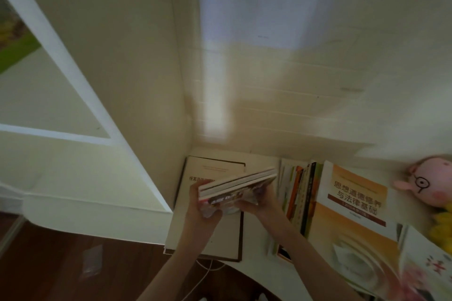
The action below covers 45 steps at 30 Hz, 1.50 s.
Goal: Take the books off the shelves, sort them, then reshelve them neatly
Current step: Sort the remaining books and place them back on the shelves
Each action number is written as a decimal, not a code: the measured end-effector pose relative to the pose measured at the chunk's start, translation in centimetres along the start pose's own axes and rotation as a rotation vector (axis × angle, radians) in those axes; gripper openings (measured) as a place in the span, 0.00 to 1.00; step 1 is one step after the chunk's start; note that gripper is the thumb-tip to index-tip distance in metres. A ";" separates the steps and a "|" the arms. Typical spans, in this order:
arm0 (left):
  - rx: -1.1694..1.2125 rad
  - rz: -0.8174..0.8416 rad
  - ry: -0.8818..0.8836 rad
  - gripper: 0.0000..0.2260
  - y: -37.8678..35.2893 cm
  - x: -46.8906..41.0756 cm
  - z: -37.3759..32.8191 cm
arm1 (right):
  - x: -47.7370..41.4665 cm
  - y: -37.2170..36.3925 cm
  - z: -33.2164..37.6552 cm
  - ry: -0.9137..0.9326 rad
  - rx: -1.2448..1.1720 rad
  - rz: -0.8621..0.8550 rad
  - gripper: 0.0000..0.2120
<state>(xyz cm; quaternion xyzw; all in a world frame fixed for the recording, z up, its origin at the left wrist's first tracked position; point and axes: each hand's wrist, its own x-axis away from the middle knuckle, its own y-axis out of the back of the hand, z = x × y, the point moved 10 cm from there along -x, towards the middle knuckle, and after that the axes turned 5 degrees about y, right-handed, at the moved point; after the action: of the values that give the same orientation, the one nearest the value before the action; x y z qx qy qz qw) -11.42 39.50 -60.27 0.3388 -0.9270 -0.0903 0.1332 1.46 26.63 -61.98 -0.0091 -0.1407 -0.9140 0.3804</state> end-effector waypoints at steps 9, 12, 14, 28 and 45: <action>0.048 -0.058 -0.032 0.19 0.6 0.2 -0.2 | 1.0 1.5 0.6 0.059 0.090 -0.064 0.18; -0.054 -0.040 -0.039 0.16 -0.1 -0.3 -0.1 | 1.3 0.9 1.4 0.099 0.154 -0.046 0.21; -0.054 -0.046 -0.046 0.16 -0.1 -1.0 -0.8 | 1.2 0.6 1.7 0.100 0.146 -0.025 0.22; -0.253 -0.012 -0.444 0.23 2.7 4.0 -11.1 | 7.2 4.8 11.2 0.218 0.044 -0.113 0.24; -0.165 -0.322 -0.725 0.26 18.0 14.8 -22.5 | 11.7 -1.2 29.2 0.620 0.074 0.035 0.26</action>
<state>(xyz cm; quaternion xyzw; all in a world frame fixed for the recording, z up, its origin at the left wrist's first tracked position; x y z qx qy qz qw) -26.20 41.71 -31.55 0.4140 -0.8386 -0.2977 -0.1917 -10.34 27.05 -32.82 0.2818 -0.0511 -0.8608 0.4207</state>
